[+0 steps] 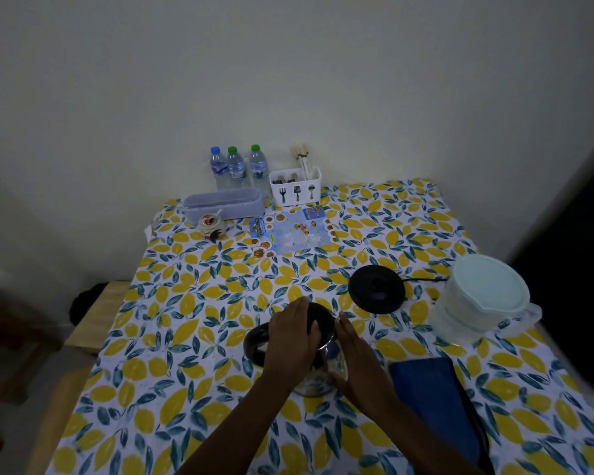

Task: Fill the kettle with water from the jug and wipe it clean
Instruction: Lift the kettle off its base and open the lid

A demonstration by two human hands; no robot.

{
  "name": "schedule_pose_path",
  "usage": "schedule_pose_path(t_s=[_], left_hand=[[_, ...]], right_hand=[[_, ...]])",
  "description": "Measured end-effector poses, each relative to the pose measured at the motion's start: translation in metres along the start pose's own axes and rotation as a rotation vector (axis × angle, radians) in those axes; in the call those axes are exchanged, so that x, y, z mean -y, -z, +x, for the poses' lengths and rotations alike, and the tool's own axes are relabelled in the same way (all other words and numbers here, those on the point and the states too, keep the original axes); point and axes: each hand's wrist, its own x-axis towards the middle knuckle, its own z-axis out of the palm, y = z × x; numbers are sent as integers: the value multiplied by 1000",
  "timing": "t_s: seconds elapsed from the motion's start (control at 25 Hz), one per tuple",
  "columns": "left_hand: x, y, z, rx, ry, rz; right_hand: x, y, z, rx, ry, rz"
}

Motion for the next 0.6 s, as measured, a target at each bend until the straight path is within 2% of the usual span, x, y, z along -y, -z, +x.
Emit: schedule_pose_path(t_s=[0.12, 0.28, 0.4, 0.6], left_hand=[[-3, 5, 0, -30, 75, -180], [3, 21, -6, -17, 183, -558], [15, 34, -13, -142, 261, -788], [32, 47, -23, -133, 463, -860]], right_hand=[[1, 0, -1, -3, 2, 51], [-2, -3, -1, -26, 9, 68], [-7, -7, 0, -34, 11, 72], [-9, -12, 1, -36, -5, 72]])
